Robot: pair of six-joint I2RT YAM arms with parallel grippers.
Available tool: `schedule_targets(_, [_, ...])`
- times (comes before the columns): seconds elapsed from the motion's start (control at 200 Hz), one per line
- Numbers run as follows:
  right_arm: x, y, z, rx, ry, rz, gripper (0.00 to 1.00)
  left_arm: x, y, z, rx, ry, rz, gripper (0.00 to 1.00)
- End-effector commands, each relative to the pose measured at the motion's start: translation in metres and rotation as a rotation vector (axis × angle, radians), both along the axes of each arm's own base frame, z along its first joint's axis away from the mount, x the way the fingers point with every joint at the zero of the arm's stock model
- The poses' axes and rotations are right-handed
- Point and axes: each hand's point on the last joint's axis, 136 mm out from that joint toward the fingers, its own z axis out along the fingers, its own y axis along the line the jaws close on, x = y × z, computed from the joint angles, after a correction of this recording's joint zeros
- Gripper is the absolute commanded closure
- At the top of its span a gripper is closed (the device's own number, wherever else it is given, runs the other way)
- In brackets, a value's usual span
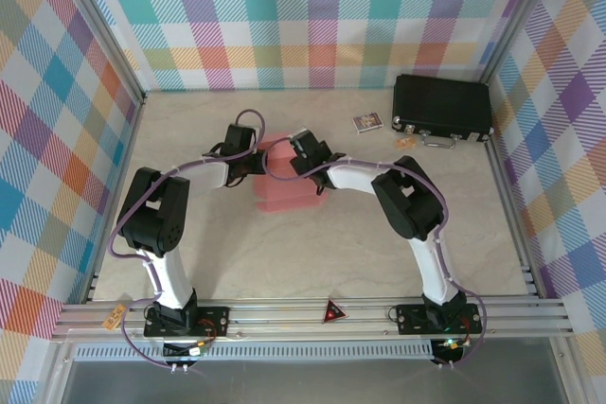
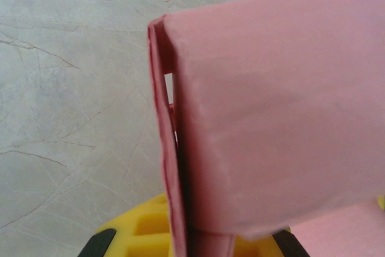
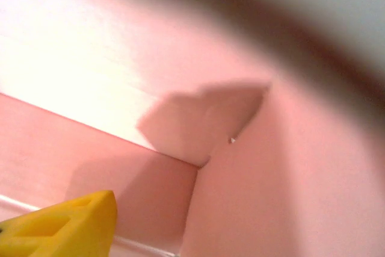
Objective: Fold the paper box
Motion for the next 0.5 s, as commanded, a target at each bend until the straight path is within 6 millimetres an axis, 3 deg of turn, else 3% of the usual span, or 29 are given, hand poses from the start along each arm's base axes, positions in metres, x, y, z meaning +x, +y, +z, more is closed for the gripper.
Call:
schedule_targets(0.0, [-0.007,0.001,0.039,0.063,-0.053,0.013,0.28,-0.004,0.001,-0.001,-0.002,0.059,0.051,1.0])
schedule_targets(0.325, [-0.068,-0.01,0.094,0.214,0.009,0.135,0.22,-0.011,0.007,0.02,-0.168,0.107,0.277,1.0])
schedule_targets(0.495, [-0.089,-0.037,0.12,0.277,0.048,0.097,0.21,-0.022,0.017,0.025,-0.327,0.164,0.532,1.0])
